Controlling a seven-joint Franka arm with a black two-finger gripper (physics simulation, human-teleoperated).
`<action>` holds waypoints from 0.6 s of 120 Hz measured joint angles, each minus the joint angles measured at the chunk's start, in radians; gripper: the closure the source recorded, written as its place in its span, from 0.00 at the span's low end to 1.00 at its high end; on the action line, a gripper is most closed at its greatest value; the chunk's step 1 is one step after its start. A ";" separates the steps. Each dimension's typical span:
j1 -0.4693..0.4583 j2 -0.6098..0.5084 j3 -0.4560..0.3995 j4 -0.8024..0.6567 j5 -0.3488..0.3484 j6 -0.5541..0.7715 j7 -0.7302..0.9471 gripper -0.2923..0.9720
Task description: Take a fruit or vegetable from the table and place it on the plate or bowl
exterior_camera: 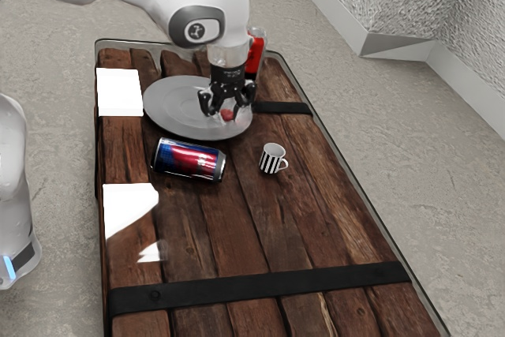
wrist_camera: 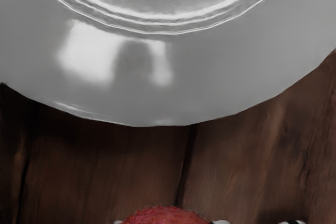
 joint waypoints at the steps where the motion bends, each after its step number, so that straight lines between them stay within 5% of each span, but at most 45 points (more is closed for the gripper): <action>1: 0.003 -0.004 0.000 0.000 0.003 -0.002 0.000 0.65; 51: 0.263 0.015 0.002 0.037 0.047 -0.042 0.029 0.66; 72: 0.248 -0.002 0.052 0.068 0.041 -0.045 0.039 0.36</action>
